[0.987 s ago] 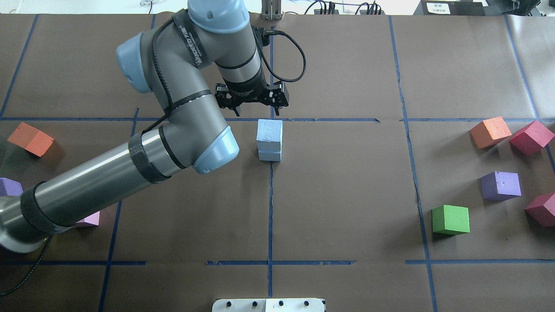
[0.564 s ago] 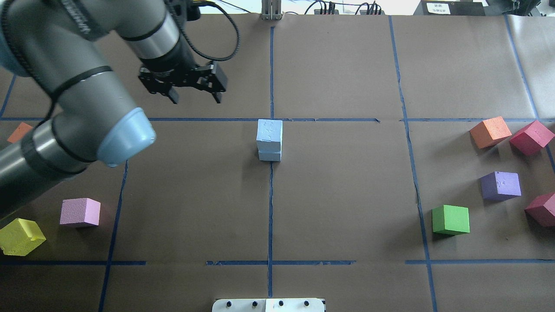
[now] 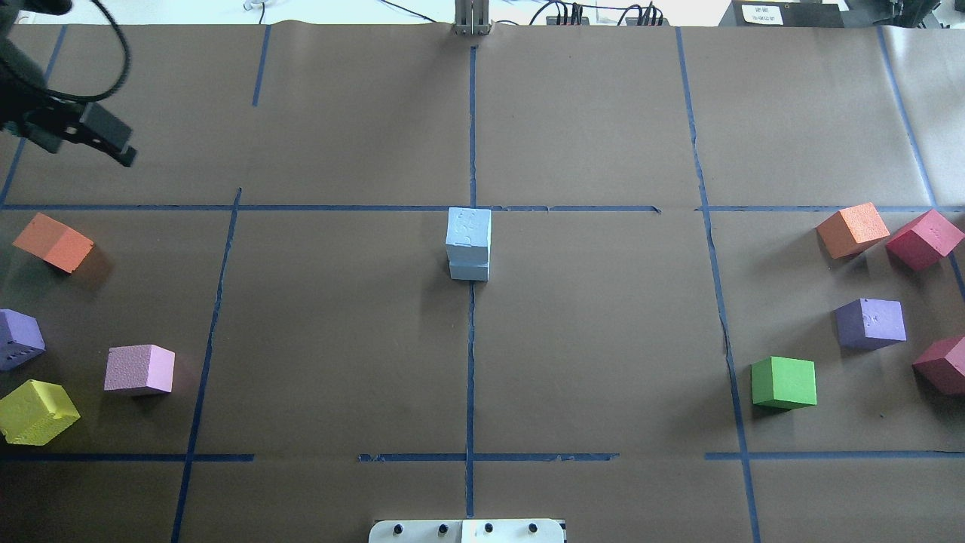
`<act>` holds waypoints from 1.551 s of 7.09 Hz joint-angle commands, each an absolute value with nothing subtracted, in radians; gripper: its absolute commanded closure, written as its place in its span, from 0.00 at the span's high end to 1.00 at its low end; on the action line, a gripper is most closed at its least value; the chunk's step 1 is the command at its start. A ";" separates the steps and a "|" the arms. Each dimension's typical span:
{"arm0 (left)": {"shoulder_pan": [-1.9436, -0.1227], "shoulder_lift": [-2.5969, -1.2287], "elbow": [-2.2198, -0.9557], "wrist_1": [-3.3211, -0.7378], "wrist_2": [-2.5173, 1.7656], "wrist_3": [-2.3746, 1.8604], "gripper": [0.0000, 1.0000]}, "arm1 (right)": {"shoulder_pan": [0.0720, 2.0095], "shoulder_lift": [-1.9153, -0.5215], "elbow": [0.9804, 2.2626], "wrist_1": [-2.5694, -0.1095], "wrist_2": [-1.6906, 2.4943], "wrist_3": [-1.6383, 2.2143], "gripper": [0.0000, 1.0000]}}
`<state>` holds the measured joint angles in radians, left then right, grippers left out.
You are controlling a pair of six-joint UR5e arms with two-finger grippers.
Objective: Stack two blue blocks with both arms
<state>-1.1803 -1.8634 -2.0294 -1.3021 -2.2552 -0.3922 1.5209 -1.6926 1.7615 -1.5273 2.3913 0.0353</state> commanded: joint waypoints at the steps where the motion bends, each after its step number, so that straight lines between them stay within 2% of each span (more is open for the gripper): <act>1: -1.412 -1.761 -1.868 -1.302 -2.340 -0.035 1.00 | 1.538 -1.719 1.750 -1.529 2.370 -0.012 1.00; 3: -1.575 -1.750 -1.632 -1.324 -2.365 0.234 1.00 | 1.559 -1.723 1.752 -1.531 2.384 -0.023 1.00; 6: -1.615 -1.542 -1.511 -1.600 -2.368 0.255 1.00 | 1.559 -1.721 1.756 -1.531 2.418 -0.017 1.00; 7: -1.615 -1.499 -1.520 -1.638 -2.370 0.246 1.00 | 1.559 -1.718 1.759 -1.529 2.418 -0.015 1.00; 9: -1.617 -1.508 -1.546 -1.628 -2.362 0.221 1.00 | 1.559 -1.713 1.763 -1.529 2.416 -0.017 1.00; 11: -1.617 -1.505 -1.638 -1.583 -2.355 0.149 1.00 | 1.559 -1.710 1.760 -1.529 2.416 -0.017 1.00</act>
<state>-1.6165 -1.5066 -1.5860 -1.6152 -2.3592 0.1798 1.5585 -1.7131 1.7617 -1.5287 2.4161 -0.0168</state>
